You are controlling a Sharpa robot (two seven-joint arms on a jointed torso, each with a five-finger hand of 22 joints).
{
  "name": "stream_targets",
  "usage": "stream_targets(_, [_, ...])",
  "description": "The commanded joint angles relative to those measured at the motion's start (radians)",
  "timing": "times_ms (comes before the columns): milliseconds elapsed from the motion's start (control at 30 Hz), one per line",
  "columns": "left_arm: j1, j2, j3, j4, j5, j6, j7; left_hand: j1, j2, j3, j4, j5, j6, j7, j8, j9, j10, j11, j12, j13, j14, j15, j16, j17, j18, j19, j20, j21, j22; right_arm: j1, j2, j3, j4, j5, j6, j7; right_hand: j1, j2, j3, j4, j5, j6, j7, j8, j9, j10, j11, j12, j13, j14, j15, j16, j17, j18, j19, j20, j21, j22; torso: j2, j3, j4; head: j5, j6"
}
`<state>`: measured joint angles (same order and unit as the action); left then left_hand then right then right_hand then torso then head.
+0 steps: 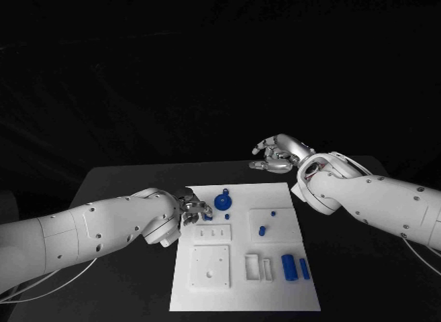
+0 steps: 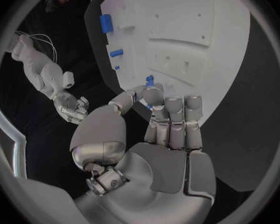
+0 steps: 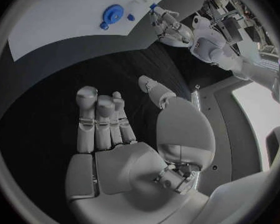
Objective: Assemble the parts on the task board
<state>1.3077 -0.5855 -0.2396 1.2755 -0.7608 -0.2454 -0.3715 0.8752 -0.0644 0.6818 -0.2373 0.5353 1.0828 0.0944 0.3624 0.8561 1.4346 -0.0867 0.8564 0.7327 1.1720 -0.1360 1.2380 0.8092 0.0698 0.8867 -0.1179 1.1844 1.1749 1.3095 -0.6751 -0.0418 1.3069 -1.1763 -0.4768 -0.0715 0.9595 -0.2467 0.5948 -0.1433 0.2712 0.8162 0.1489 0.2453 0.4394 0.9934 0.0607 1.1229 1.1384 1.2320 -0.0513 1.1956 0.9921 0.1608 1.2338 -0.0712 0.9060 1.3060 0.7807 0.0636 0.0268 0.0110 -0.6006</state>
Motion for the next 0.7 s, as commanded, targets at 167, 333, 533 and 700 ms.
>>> stream_targets(167, [-0.014,0.024,0.001,-0.018,-0.088,-0.032,-0.005,0.002,0.001,0.011,-0.011,0.001,0.134,-0.103,0.001,0.035,-0.001,-0.03,0.038,0.019,0.028,-0.059,0.028,0.002,0.013,0.019,-0.13,0.015,0.006,0.002,0.008,0.004,-0.011,0.017,-0.008,0.015,0.012,0.0,-0.004,0.003,0.017,-0.021,0.021,0.006,0.002,-0.005,-0.005,0.008,-0.005,0.0,-0.004,-0.003,-0.001,0.101,0.006,0.001,-0.004,0.002,0.0,-0.0003,-0.0007,0.001,-0.018])
stream_targets(333, [-0.028,0.04,0.001,-0.029,-0.109,-0.031,-0.004,0.003,-0.002,0.011,-0.011,-0.001,0.142,-0.107,0.003,0.041,-0.003,-0.034,0.056,0.026,0.032,-0.065,0.041,0.001,0.014,0.025,-0.133,0.022,0.009,0.004,0.013,0.005,-0.019,0.017,-0.005,0.013,0.012,0.001,-0.006,0.005,0.031,-0.022,0.021,0.007,0.002,-0.006,-0.005,0.01,-0.009,0.0,-0.003,-0.003,-0.002,0.101,0.007,0.002,-0.005,0.003,0.001,-0.0013,-0.0004,0.002,-0.025])
stream_targets(533, [-0.043,0.054,0.001,-0.038,-0.206,-0.039,0.006,0.005,-0.003,0.011,-0.011,-0.007,0.15,-0.11,0.003,0.044,-0.004,-0.037,0.07,0.031,0.035,-0.069,0.052,0.001,0.016,0.029,-0.136,0.027,0.012,0.006,0.019,0.005,-0.026,0.018,-0.004,0.014,0.013,0.001,-0.007,0.006,0.036,-0.022,0.021,0.007,0.002,-0.007,-0.004,0.011,-0.011,0.0,-0.003,-0.003,-0.002,0.101,0.007,0.002,-0.006,0.003,0.0,-0.0013,-0.0003,0.002,-0.03])
stream_targets(700, [-0.05,0.06,0.001,-0.044,-0.207,-0.037,0.004,0.005,-0.004,0.011,-0.011,-0.009,0.151,-0.111,0.002,0.044,-0.004,-0.037,0.074,0.032,0.036,-0.069,0.056,0.001,0.016,0.03,-0.136,0.029,0.013,0.007,0.021,0.005,-0.029,0.018,-0.004,0.013,0.013,0.002,-0.007,0.006,0.038,-0.022,0.021,0.007,0.002,-0.007,-0.004,0.011,-0.012,-0.001,-0.003,-0.004,-0.002,0.101,0.007,0.002,-0.006,0.004,0.0,-0.0015,-0.0008,0.001,-0.033])
